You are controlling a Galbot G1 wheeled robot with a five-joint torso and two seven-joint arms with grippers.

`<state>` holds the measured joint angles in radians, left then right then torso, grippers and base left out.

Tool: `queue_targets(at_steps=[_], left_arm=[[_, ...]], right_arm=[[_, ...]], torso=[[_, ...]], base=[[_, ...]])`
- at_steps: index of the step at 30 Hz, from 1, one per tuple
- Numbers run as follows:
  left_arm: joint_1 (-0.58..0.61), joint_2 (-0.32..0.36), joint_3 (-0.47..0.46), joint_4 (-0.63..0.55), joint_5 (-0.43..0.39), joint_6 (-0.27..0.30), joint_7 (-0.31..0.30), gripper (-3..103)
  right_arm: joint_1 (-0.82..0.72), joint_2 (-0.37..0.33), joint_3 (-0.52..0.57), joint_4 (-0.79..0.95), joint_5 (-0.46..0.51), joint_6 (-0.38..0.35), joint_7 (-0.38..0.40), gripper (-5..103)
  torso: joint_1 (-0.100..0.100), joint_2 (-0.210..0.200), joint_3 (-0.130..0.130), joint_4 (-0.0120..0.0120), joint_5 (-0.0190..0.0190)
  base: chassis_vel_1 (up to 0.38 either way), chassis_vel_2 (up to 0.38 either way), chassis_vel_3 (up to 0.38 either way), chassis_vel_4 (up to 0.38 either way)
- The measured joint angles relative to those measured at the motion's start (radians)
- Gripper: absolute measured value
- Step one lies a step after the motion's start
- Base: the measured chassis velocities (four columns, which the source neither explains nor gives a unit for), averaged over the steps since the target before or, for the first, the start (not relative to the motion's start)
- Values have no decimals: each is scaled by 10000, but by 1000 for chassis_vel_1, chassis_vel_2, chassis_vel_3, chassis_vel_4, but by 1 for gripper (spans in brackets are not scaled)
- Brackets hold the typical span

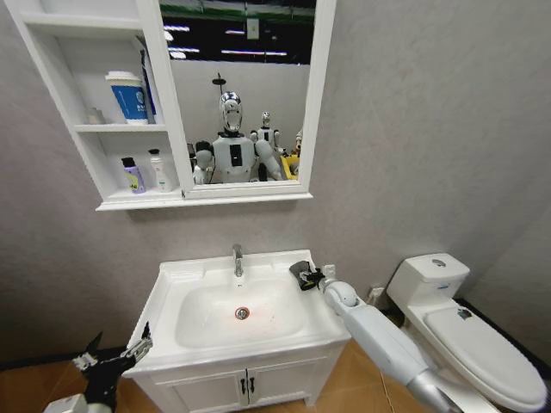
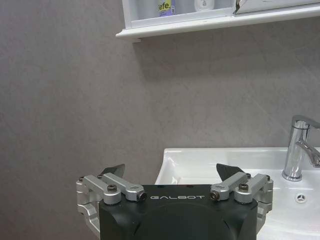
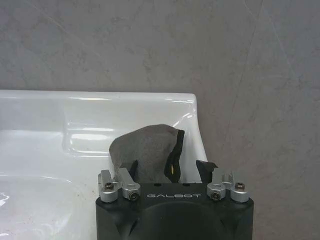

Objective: Move facial cleanser and shampoo from washbasin to cabinet, then wipe washbasin with towel.

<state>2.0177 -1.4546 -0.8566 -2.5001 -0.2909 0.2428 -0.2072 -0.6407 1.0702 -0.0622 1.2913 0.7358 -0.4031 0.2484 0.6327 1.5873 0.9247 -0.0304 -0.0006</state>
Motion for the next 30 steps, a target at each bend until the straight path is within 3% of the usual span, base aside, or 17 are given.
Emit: queue_targets(at_steps=[1, 2, 6, 13, 18, 24, 30], left_arm=[[0, 0, 0, 0, 0, 0, 0, 100], [0, 0, 0, 0, 0, 0, 0, 100], [0, 0, 0, 0, 0, 0, 0, 100], [0, 1, 0, 0, 0, 0, 0, 100], [0, 0, 0, 0, 0, 0, 0, 100], [0, 0, 0, 0, 0, 0, 0, 100], [0, 0, 0, 0, 0, 0, 0, 100]], right_arm=[[-1, 15, -1, -84, -1, 1, -3, 68], [-2, 25, -10, -140, -4, 4, -9, 57], [-1, 35, -36, -196, -3, 16, -29, 51], [41, 194, -42, -437, 29, 46, -112, 19], [-10, 225, 7, -407, 28, 50, -114, 6], [-95, 139, 141, -50, 197, 47, -42, 5], [-80, -32, 108, 1111, 1034, 109, 102, 5]], torso=[[0, 0, 0, 0, 0], [0, 0, 0, 0, 1], [0, 1, 0, 1, 0], [0, 1, 0, 2, 1], [0, 0, 0, 2, 1], [0, 1, 0, 0, 1], [0, 1, 0, -2, 0]], base=[[0, 0, 0, 0], [0, 0, 0, 0], [0, 0, 0, 0], [0, 0, 0, 0], [0, 0, 0, 0], [0, 0, 0, 0], [0, 0, 0, 0]])
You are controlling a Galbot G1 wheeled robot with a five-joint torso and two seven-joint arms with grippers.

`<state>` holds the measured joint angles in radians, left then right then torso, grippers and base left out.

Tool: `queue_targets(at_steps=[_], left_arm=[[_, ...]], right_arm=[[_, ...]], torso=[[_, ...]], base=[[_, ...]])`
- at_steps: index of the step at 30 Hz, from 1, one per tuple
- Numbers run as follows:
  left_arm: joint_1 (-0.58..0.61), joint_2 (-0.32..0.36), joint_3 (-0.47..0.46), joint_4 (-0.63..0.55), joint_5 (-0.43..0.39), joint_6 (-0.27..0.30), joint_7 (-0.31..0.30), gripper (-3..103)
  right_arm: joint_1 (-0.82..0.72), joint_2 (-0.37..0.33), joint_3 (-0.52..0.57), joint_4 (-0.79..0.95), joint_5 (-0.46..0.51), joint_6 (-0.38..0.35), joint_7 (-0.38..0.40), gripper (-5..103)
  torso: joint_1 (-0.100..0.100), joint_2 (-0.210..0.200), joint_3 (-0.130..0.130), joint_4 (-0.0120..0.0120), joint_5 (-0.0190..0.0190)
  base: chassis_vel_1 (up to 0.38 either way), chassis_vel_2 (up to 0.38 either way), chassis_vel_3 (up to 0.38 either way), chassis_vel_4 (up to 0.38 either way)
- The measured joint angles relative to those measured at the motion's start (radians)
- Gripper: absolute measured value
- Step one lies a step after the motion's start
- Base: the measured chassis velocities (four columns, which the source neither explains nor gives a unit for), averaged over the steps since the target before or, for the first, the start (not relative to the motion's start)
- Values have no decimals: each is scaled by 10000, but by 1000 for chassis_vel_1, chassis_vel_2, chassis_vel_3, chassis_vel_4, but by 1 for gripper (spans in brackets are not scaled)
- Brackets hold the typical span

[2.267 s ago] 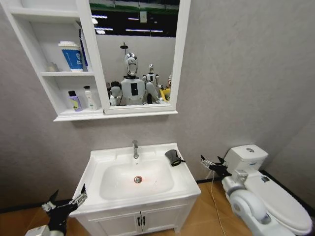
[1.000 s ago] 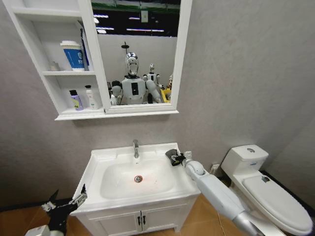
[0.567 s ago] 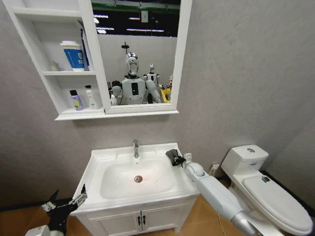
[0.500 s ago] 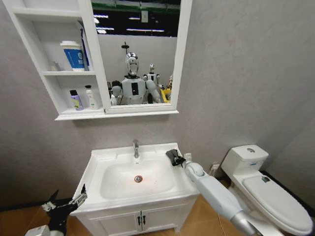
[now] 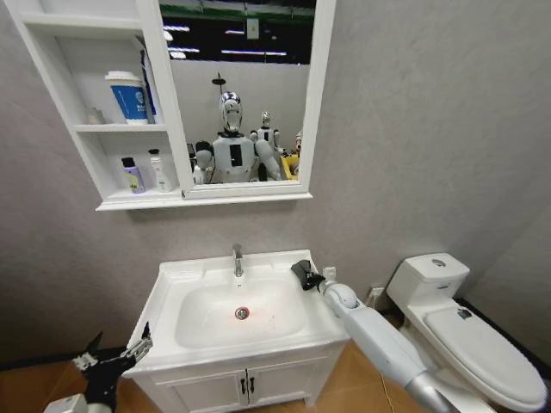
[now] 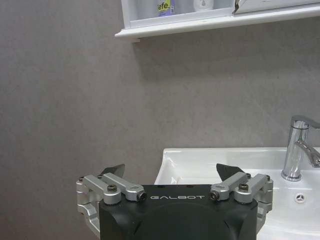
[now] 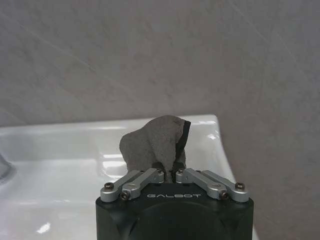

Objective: Move facial cleanser and shampoo from washbasin to cabinet, then wipe washbasin with towel.

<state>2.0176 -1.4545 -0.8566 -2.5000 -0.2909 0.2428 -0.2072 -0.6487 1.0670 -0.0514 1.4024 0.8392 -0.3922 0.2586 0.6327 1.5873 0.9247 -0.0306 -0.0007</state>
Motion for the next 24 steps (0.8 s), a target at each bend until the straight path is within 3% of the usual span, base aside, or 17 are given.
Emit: queue_targets(at_steps=[2, 4, 8, 16, 24], left_arm=[[0, 0, 0, 0, 0, 0, 0, 100], [0, 0, 0, -1, 0, 0, 1, 100], [0, 0, 0, 0, 0, 0, 1, 100], [0, 0, 0, -1, 0, 0, 0, 100], [0, 0, 0, -1, 0, 0, 0, 100]], right_arm=[[75, 18, -167, 340, 313, 60, 40, 5], [203, 338, -898, 1143, 984, -142, 818, 5], [62, 789, -1554, 1420, 1091, -364, 1504, 5], [-945, 1553, -2290, 877, 339, -472, 2314, 5], [-1153, 1335, -2241, 243, -219, -759, 2622, 5]], torso=[[0, 0, 0, 0, -1], [0, 0, 0, 3, -3], [-1, 0, 0, 8, -3], [0, 0, 0, 3, 0], [0, 0, 0, 3, 3]], base=[[0, 0, 0, 0], [0, 0, 0, 0], [0, 0, 0, 0], [0, 0, 0, 0], [0, 0, 0, 0]])
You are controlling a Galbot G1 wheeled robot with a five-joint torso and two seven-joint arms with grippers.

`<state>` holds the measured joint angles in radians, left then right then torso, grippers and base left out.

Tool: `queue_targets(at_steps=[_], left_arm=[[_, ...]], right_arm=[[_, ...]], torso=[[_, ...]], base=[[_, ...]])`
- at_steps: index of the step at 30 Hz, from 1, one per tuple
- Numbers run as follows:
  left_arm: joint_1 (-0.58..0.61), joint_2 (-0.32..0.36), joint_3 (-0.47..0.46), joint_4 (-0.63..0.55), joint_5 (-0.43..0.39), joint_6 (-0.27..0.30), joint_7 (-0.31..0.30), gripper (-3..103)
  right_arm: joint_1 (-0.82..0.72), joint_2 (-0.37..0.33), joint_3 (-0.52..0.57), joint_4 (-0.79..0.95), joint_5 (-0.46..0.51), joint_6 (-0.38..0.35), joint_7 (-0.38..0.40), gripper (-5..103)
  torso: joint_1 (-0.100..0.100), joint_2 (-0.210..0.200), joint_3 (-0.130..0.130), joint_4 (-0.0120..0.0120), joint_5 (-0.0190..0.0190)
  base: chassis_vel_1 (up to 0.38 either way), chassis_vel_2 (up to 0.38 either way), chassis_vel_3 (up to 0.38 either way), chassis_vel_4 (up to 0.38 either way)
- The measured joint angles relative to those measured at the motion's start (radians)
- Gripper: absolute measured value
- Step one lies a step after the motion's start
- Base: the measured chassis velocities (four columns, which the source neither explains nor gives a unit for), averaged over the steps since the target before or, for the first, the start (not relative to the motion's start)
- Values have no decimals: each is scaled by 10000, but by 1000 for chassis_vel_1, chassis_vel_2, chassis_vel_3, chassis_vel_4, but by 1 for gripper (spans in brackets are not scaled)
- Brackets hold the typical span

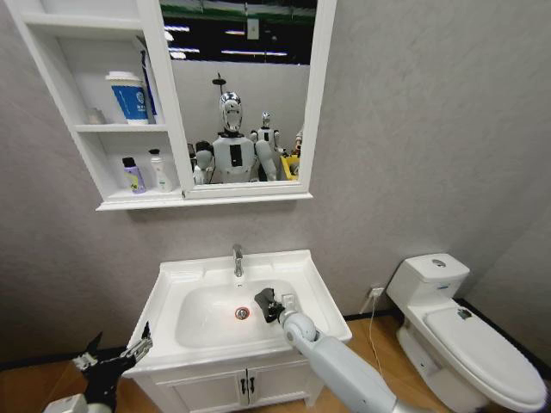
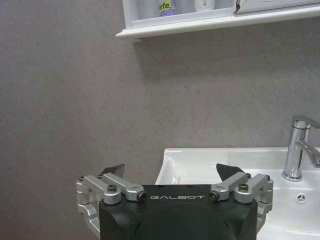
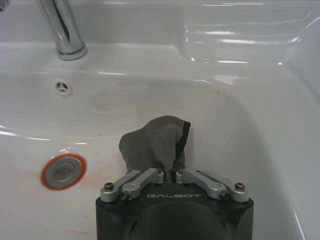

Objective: Move facial cleanser and shampoo from washbasin to cabinet, then wipe washbasin with towel.

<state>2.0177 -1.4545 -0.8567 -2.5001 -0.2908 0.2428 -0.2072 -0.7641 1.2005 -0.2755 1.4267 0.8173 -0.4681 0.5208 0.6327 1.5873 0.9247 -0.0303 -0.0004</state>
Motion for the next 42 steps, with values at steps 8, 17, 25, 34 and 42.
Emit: queue_targets(at_steps=[8, 17, 25, 34, 42], left_arm=[[0, 0, 0, 0, 0, 0, 1, 100], [0, 0, 0, 0, -1, 0, 1, 100], [0, 0, 0, 0, 0, 0, 1, 100], [0, 0, 0, 0, 0, 0, 1, 100], [0, 0, 0, 0, -1, 0, 1, 100]], right_arm=[[93, -326, -81, -289, 510, -168, 363, 5], [819, 663, -511, -1605, 467, -22, 33, 5], [1252, 1414, -748, -3073, 538, 151, -234, 5], [1543, 2018, -966, -4217, 580, 275, -560, 5], [1812, 2636, -1191, -4707, 1074, 235, -764, 5]], torso=[[-1, 2, -2, 0, -1], [1, 1, 0, -1, -3], [-2, 3, -3, 2, -1], [-6, 10, -8, 0, -4], [0, 0, 0, -4, -4]], base=[[0, 0, 0, 0], [0, 0, 0, 0], [0, 0, 0, 0], [0, 0, 0, 0], [0, 0, 0, 0]])
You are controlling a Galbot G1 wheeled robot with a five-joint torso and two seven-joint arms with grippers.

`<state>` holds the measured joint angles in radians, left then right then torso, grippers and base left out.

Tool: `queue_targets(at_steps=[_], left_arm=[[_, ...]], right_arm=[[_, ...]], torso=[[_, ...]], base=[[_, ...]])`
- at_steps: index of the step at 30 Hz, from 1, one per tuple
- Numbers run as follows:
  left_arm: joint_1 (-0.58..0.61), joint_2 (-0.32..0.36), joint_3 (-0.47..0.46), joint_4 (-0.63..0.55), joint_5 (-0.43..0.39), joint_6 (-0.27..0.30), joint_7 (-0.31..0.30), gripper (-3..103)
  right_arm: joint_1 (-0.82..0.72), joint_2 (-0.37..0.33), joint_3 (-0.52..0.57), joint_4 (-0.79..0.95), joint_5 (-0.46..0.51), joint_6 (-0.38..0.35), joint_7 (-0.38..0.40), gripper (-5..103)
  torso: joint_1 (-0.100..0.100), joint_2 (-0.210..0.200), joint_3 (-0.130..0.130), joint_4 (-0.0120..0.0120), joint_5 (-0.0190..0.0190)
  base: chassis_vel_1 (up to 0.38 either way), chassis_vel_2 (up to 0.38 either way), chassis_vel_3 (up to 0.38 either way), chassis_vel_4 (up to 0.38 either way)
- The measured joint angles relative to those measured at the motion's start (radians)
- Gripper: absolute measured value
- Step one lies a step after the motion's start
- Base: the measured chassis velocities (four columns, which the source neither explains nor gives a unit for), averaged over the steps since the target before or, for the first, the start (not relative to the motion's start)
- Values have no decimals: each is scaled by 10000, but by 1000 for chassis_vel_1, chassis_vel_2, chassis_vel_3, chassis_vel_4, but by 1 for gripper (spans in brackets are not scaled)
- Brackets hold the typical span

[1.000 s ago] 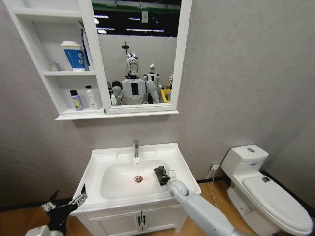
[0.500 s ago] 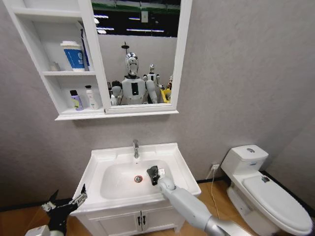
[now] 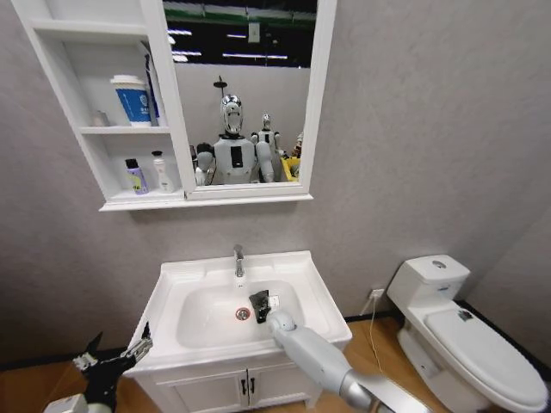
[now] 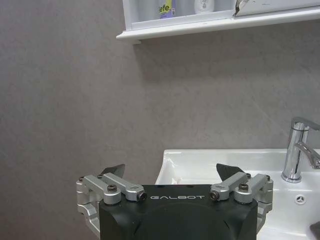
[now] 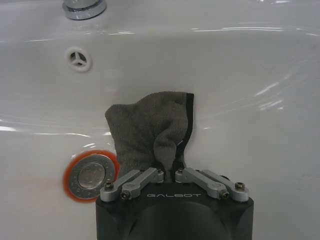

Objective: Move facial cleanser and shampoo from washbasin to cabinet, then wipe washbasin with towel.

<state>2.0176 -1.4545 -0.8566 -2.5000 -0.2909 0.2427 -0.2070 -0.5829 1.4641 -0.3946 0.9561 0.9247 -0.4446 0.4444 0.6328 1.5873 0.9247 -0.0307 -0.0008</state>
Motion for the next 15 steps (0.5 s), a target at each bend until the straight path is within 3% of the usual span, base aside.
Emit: queue_targets(at_steps=[7, 10, 15], left_arm=[[0, -1, -1, 0, 0, 0, -1, 100], [-1, 1, 0, 0, 0, -1, 0, 100], [-1, 1, 0, 0, 0, -2, 2, 100]], right_arm=[[322, 752, -17, -585, 846, -386, -298, 5], [372, 972, -72, -620, 1150, -505, -378, 5], [371, 1393, -147, -469, 1749, -655, -684, 5]], torso=[[3, -5, 5, 5, 5], [5, -6, 6, -5, -7], [6, -8, 7, 8, 3]], base=[[0, 0, 0, 0], [0, 0, 0, 0], [0, 0, 0, 0]])
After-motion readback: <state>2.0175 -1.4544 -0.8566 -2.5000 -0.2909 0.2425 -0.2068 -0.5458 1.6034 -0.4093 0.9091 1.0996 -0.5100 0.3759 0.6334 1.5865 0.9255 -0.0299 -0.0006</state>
